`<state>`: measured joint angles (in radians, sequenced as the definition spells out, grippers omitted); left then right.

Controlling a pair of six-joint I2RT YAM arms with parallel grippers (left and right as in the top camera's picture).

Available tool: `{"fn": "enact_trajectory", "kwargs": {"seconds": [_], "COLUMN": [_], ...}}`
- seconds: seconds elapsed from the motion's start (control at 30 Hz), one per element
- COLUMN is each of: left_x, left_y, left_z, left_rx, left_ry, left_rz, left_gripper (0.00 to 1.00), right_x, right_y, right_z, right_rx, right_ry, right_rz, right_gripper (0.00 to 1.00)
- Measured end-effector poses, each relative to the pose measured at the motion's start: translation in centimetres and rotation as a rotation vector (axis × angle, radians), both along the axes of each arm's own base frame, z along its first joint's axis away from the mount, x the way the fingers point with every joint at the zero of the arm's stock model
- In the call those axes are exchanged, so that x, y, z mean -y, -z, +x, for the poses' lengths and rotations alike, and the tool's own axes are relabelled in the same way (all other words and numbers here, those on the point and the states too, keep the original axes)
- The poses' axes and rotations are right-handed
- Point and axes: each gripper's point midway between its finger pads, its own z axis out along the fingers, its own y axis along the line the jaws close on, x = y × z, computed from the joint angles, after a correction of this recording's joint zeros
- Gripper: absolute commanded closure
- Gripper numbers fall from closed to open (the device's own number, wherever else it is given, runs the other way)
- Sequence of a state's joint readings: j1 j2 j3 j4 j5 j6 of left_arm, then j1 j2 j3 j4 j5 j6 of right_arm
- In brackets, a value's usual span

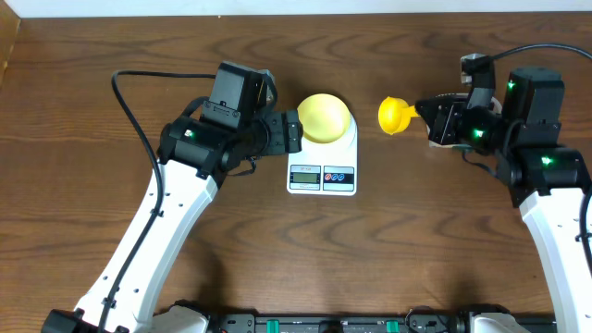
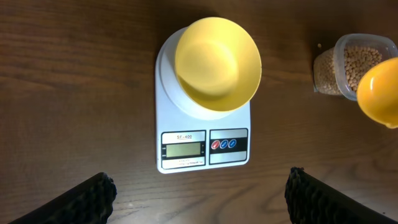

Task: Scoop item into bowl and weigh 50g on scale
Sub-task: 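Carry the scoop with the right gripper to the chickpea tub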

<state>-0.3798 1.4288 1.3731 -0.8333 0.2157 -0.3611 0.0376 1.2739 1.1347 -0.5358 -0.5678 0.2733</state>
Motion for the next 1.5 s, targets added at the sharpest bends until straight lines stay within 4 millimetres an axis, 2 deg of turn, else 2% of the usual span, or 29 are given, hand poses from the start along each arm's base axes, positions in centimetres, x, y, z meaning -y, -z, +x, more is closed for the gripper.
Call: {"fn": "enact_trajectory", "kwargs": {"seconds": [0.9,1.27,1.5], "left_x": [0.0,0.0,0.0], "left_y": [0.0,0.0,0.0], "left_z": [0.0,0.0,0.0], "left_rx": [0.0,0.0,0.0], "left_ry": [0.0,0.0,0.0], "left_rz": [0.0,0.0,0.0], "left_gripper": [0.11,0.11,0.11], "right_x": [0.1,0.8,1.9], "right_y": [1.5,1.7,1.4], "right_z": [-1.4,-0.9,0.2], "right_rx": [-0.077,-0.067,-0.024], "right_ry": [-0.017,0.018,0.074], "right_rz": [-0.025,-0.064,-0.107], "right_gripper": [0.99,0.99,0.99]}}
